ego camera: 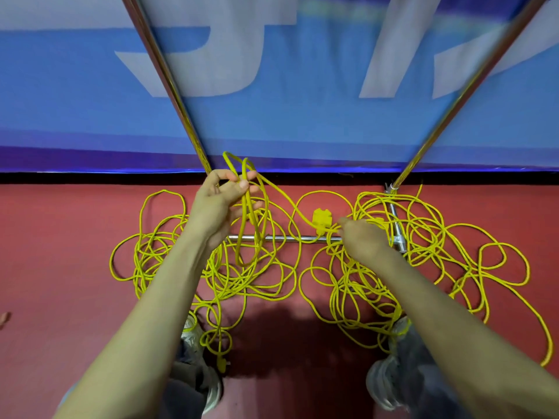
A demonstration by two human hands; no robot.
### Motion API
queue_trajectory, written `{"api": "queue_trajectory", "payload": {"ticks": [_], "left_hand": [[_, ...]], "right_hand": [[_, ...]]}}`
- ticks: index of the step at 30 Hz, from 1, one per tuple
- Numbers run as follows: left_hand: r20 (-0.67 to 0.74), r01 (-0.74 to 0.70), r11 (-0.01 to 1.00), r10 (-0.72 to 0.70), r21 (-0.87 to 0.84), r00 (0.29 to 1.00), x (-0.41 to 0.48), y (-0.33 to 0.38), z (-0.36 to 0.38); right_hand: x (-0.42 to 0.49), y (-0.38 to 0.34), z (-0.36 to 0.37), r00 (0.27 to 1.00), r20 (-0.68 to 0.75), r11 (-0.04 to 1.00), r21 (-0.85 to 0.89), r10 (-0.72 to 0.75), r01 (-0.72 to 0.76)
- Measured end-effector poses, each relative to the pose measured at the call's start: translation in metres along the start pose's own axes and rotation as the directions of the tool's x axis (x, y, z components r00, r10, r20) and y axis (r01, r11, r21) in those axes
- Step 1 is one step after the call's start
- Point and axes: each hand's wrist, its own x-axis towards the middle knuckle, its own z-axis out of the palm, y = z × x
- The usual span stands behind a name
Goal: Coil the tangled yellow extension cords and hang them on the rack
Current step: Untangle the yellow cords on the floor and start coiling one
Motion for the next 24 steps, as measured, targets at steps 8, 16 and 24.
{"api": "queue_trajectory", "payload": {"ticks": [8, 16, 24], "left_hand": [[-0.056, -0.088, 0.995, 0.091, 0.050, 0.994, -0.001, -0.006, 0.004], [-0.078, 0.008, 1.000, -0.006, 0.018, 0.997, -0.003, -0.018, 0.011], [0.226, 0.073, 0.993, -0.092, 0.094, 0.970, -0.014, -0.014, 0.020]], "right_hand": [[-0.021, -0.024, -0.023, 0.934, 0.082, 0.920, -0.163, -0.348, 0.357], [-0.030, -0.026, -0.035, 0.750, 0.038, 0.732, 0.260, -0.660, 0.630], [-0.034, -0.035, -0.043, 0.871, -0.175, 0.324, 0.880, -0.458, 0.347]]}}
